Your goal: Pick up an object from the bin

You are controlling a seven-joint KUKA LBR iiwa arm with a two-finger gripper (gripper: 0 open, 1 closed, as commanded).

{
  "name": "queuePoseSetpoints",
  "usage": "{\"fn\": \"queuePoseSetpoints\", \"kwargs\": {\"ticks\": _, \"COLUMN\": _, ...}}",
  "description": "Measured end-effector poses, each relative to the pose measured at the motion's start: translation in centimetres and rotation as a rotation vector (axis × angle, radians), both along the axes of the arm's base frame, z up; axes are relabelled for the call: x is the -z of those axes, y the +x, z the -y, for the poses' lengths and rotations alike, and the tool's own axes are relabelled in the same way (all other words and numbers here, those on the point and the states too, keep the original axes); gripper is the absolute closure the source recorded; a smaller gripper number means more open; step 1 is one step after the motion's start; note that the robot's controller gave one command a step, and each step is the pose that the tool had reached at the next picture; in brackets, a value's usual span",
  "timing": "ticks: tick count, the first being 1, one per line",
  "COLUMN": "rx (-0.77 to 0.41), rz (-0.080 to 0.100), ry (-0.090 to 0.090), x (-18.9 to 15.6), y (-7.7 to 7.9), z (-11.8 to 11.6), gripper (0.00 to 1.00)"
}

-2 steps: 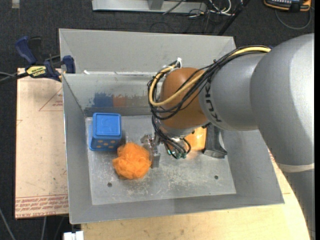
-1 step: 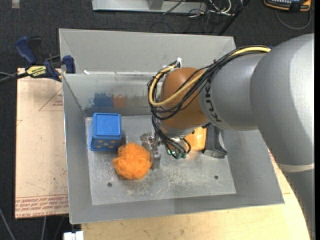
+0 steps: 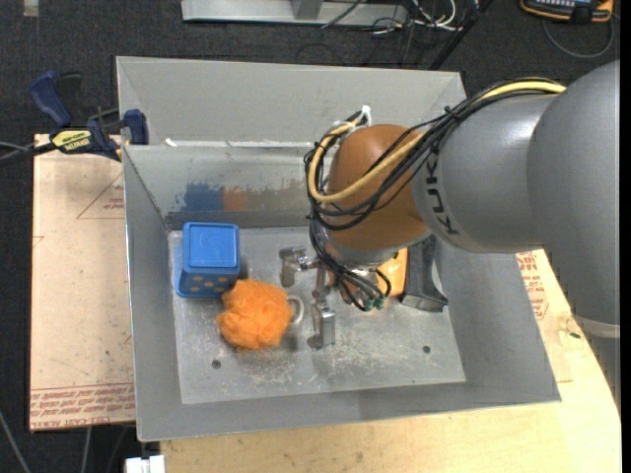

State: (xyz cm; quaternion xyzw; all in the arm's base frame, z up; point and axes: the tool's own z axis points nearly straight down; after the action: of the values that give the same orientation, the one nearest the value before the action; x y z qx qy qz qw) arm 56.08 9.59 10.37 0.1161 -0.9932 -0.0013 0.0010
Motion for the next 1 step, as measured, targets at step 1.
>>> {"fn": "queuePoseSetpoints", "kwargs": {"ticks": 1, "rx": -0.031, "rz": 0.017, "ry": 0.002, "x": -2.45, "y": -0.18, "z": -0.28, "gripper": 0.0}}
